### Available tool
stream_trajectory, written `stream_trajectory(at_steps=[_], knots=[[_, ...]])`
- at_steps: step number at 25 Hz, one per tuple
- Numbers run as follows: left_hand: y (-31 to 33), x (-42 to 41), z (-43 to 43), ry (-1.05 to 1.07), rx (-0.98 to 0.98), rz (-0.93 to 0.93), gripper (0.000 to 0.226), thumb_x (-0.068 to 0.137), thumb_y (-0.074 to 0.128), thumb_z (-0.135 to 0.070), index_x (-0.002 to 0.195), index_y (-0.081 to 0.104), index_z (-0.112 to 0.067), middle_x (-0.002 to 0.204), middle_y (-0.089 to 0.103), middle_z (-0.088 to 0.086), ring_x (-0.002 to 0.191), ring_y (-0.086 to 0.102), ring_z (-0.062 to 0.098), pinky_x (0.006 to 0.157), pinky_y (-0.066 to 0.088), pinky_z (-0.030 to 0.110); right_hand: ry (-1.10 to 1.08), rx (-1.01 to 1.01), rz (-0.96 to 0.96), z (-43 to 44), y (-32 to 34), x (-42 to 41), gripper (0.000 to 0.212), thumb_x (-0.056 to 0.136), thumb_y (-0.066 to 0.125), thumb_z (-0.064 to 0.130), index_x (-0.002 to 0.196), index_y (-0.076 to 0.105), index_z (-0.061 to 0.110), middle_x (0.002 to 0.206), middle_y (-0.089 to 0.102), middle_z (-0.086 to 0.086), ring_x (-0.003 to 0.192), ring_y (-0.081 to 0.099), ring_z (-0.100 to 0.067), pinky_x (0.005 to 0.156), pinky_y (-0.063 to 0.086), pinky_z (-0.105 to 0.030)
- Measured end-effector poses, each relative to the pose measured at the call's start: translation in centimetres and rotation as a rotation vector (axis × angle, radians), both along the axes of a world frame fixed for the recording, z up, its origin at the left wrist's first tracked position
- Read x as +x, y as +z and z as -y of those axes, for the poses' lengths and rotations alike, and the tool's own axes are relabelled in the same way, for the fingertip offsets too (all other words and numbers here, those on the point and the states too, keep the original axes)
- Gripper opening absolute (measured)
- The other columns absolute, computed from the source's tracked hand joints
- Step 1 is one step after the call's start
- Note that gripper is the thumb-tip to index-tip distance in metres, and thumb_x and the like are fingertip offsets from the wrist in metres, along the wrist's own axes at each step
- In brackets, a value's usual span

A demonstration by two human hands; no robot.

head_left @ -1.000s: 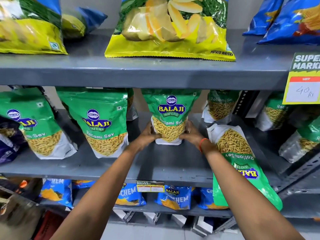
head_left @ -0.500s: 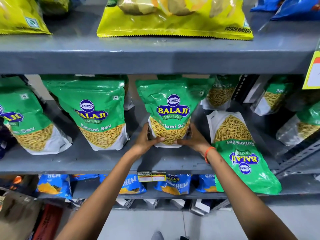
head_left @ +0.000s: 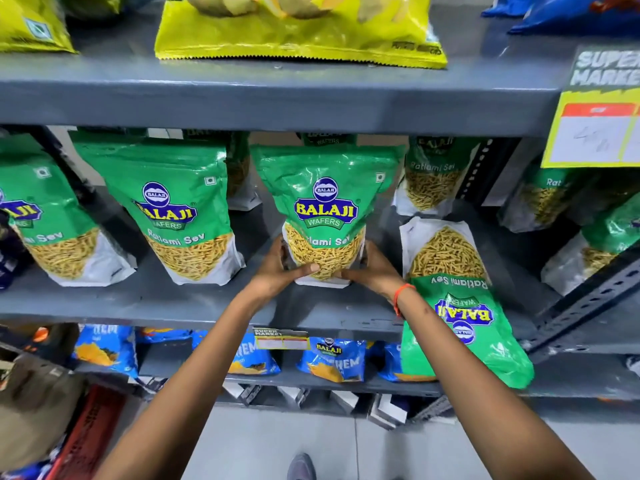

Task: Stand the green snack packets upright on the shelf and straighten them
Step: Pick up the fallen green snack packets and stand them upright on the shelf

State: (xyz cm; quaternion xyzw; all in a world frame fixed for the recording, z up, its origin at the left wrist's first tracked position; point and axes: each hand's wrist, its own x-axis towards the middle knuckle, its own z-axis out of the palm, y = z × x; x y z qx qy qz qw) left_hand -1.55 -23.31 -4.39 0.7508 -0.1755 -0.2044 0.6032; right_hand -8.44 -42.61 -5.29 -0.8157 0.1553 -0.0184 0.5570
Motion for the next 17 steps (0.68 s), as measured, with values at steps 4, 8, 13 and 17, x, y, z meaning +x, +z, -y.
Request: stream_trajectory(at_steps=[4,8,13,17], knots=[[0.9,-4.9,3.0,0.306,0.137,0.457,0.101,0.077,0.065,-0.045,0.148,0.002,-0.012,0.158,0.017,0.003,0.144,0.018,0.01,0.116,0.02,0.022,0.011,-0.283,0.061,3.6,1.7,-2.9,0.068,0.079,0.068,0.014,0.137,0.033,0.007,0.141,0.044,-0.016,0.129,0.043,-0.03,0.108,0.037,-0.038],[1.0,-8.6,7.7,0.271,0.237,1.098,0.076,0.088,0.056,-0.026,0.146,0.012,-0.004,0.156,0.013,0.013,0.147,0.011,0.022,0.121,0.013,0.035,-0.099,-0.641,0.188,8.8,2.7,-7.3,0.055,0.08,0.062,0.015,0.13,0.042,0.006,0.137,0.046,-0.019,0.126,0.042,-0.036,0.107,0.033,-0.04],[-0.7,-11.2,13.8,0.031,0.478,0.811,0.049,0.09,0.054,-0.024,0.134,0.042,-0.008,0.137,0.051,0.022,0.122,0.052,0.035,0.098,0.043,0.039,-0.215,-0.602,-0.016,13.6,0.6,-11.1,0.053,0.091,0.051,0.024,0.138,0.034,0.007,0.145,0.035,-0.022,0.132,0.033,-0.04,0.112,0.028,-0.043],[-1.6,-11.3,15.8,0.003,0.638,0.36,0.031,0.092,0.054,-0.026,0.103,0.062,0.001,0.105,0.066,0.03,0.096,0.063,0.042,0.074,0.048,0.039,-0.353,-0.128,-0.148,14.5,-0.6,-11.7,0.042,0.097,0.038,0.026,0.134,0.036,0.006,0.142,0.043,-0.021,0.126,0.044,-0.038,0.101,0.036,-0.038]])
